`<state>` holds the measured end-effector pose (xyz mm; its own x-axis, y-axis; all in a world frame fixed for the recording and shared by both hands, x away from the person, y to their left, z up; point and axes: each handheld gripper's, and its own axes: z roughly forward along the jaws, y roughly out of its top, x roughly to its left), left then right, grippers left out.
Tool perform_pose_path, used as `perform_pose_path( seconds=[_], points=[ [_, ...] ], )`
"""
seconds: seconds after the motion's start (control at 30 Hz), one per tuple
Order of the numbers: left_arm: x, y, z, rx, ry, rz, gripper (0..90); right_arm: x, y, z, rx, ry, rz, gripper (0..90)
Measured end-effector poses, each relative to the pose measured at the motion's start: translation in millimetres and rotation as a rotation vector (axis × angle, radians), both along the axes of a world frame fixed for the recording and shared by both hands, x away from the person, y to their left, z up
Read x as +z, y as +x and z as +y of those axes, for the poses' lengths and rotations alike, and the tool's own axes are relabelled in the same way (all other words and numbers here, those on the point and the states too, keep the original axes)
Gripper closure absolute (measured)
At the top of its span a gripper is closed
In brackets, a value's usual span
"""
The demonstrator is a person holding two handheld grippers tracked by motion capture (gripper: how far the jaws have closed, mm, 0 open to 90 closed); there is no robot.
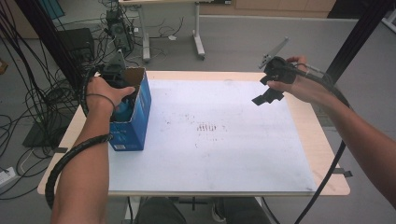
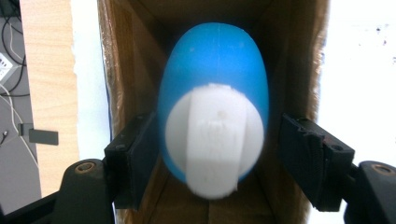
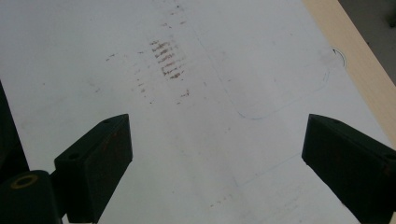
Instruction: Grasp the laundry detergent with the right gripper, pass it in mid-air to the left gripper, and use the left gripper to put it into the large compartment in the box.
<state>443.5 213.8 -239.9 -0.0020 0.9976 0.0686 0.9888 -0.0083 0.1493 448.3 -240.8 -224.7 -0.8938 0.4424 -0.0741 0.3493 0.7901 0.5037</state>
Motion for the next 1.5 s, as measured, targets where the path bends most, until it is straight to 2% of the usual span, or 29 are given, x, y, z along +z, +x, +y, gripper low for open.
perform_pose_path(
  seconds=[0.23, 0.4, 0.53, 0.67, 0.83, 1.1, 1.27, 1.5],
  points=[
    [17.8, -8.4, -2.9, -0.008, 0.013, -0.010, 28.9, -1.0, 2.4, -2.1, -0.010, 0.003, 0.002, 8.5],
    [34.1, -15.5, -7.7, -0.015, 0.020, -0.035, 25.1, -1.1, 5.0, -5.1, -0.022, -0.002, 0.005, 8.5],
    [48.0, -20.5, -20.0, -0.042, 0.008, -0.062, 22.8, -0.5, 7.2, -6.4, -0.030, -0.004, 0.004, 8.5],
    [53.9, -21.7, -38.8, -0.076, -0.015, -0.081, 20.9, 0.3, 10.4, -7.2, -0.039, -0.010, 0.004, 8.6],
    [50.8, -19.9, -66.2, -0.153, -0.038, -0.070, 18.9, 0.3, 12.6, -6.3, -0.039, -0.034, -0.004, 8.6],
    [41.7, -14.1, -103.2, -0.226, -0.093, -0.071, 17.2, -2.5, 18.7, -6.4, -0.049, -0.060, 0.008, 8.6],
    [36.5, -9.3, -121.5, -0.253, -0.124, -0.076, 16.3, -4.2, 22.8, -9.6, -0.066, -0.072, 0.019, 8.6],
    [32.6, -4.9, -136.2, -0.279, -0.143, -0.075, 16.3, -3.4, 27.3, -14.5, -0.087, -0.084, 0.024, 8.6]
  ],
)
